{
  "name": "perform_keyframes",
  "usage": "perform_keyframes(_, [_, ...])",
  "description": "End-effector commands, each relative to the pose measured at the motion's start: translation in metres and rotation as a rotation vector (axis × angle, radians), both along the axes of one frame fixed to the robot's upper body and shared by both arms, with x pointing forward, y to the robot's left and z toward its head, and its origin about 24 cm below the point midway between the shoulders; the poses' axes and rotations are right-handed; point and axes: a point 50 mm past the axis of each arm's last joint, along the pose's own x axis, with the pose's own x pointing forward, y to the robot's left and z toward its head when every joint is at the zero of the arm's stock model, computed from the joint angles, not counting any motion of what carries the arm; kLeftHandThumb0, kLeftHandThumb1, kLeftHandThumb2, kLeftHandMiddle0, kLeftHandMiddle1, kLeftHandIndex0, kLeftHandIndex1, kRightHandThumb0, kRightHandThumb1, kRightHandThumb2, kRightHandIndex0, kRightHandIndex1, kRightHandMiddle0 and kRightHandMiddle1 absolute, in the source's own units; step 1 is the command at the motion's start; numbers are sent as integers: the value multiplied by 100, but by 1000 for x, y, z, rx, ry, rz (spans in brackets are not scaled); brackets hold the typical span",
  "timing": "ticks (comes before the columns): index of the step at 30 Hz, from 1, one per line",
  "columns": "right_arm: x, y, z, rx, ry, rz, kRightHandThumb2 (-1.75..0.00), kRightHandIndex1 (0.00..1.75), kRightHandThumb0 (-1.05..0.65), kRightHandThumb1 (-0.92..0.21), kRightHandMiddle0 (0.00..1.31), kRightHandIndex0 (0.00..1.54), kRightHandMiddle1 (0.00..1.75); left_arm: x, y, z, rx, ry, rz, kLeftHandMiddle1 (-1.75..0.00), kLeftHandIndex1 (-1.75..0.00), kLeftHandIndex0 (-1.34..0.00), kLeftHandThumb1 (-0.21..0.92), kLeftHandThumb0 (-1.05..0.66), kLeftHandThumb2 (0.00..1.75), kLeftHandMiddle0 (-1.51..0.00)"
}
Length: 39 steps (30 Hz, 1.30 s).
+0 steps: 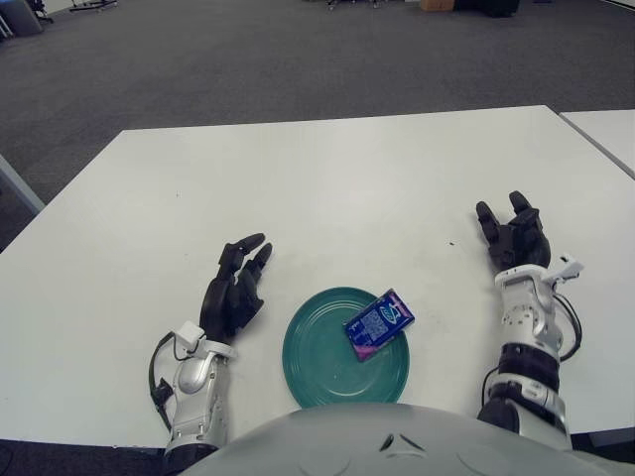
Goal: Put the gum into the plate.
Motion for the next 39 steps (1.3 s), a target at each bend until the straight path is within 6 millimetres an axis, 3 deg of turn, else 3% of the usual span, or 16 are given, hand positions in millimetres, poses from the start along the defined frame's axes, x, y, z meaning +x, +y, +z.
perform_keyframes(1, [-18, 12, -23, 9, 131, -2, -99, 11, -86, -92, 0, 58, 77, -32, 2, -32, -20, 208, 32, -15, -100, -4, 92, -90, 93, -36])
perform_keyframes(14, [-73, 37, -28, -281, 250, 52, -94, 11, -84, -92, 0, 60, 76, -28, 1, -27, -3, 184, 31, -12, -99, -1, 92, -91, 92, -33])
perform_keyframes(28, [-84, 52, -31, -399, 266, 68, -91, 10, -76, -92, 0, 58, 80, -26, -12, -16, -31, 173, 26, -12, -101, -4, 92, -85, 88, -38])
perform_keyframes(39, [-83, 54, -35, -670, 310, 88, -88, 6, -74, -92, 0, 52, 73, -22, -14, -10, -25, 166, 36, -8, -97, 0, 92, -83, 87, -33])
